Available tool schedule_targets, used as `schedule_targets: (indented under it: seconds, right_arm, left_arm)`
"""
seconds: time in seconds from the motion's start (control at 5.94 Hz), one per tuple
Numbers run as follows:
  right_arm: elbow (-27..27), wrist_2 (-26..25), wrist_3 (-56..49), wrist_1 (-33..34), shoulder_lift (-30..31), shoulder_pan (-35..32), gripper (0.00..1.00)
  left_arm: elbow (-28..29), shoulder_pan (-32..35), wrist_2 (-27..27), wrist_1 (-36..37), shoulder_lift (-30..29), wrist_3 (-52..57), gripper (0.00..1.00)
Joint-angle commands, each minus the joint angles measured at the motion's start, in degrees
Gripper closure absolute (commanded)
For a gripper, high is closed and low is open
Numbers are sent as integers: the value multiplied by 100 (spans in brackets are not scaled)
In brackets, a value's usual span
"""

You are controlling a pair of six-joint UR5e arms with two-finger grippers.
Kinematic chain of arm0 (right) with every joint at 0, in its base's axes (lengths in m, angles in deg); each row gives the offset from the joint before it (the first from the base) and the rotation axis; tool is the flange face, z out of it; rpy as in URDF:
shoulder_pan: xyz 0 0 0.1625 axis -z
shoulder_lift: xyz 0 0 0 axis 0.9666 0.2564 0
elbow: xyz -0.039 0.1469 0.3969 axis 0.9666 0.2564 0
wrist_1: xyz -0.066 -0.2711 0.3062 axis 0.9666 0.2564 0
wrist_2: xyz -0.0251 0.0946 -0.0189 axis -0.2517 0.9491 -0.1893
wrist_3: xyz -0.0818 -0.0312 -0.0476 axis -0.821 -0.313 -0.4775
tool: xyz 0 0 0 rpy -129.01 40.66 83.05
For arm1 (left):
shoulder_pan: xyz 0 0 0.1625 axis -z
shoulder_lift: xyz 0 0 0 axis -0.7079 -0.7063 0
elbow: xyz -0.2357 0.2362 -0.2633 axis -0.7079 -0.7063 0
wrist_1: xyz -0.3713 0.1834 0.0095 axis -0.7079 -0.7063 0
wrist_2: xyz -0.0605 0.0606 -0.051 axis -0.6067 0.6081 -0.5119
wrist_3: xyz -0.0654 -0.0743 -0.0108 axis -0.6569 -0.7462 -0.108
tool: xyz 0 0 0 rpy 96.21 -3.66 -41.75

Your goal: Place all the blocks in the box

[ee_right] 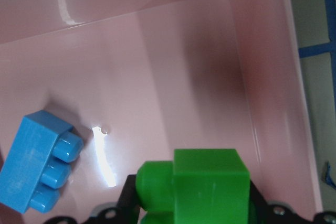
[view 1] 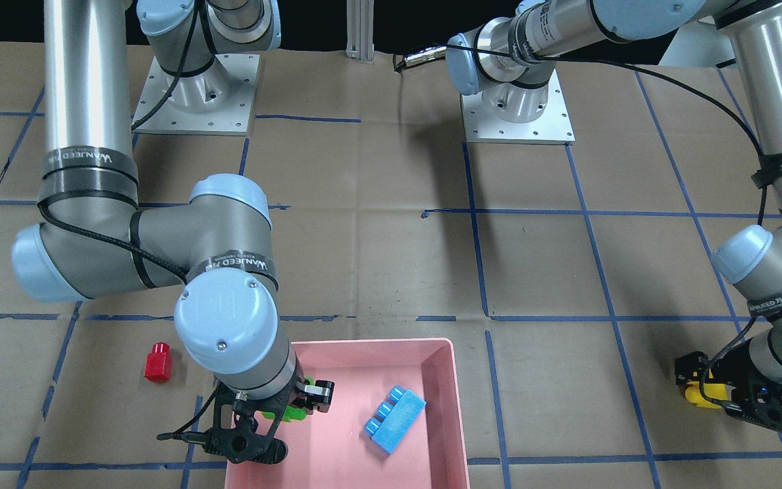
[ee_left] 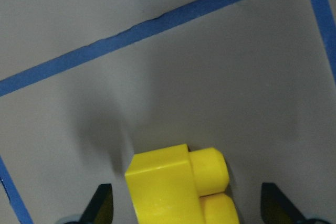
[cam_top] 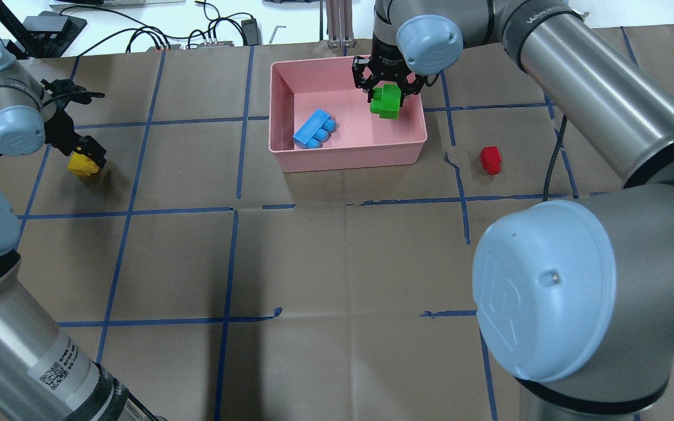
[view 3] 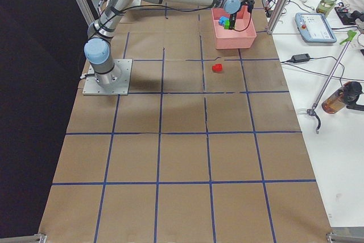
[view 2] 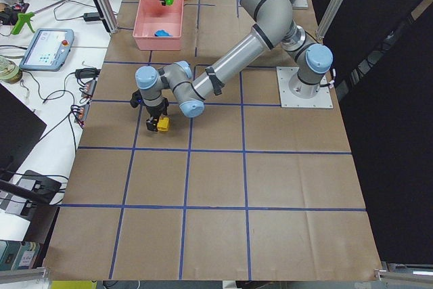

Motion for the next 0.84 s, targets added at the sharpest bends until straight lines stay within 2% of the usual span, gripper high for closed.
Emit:
schedule_targets:
  seconds: [0.0,0.17,0.34,0.5,0.67]
  right_arm:
    - [58,40,13,211,-110,-14,0]
    - [93,258,-13,124,3,126,0]
    - [85,260,-39,-25,257,388,0]
    - [59,269,-492,-375,494,817,0]
    - [-37,243,-1123,-430,653,1178,0]
  left_arm:
    - [-95,-35,58,-24,-4,-53,11]
    - [-165,-44,58,-7,49,-54,33]
    - [-140,-44,75,-15,93,-54,78]
    - [-139,-44,67,-33,154,-71,99]
    - [-148,-35,32,-181,355,-80,100]
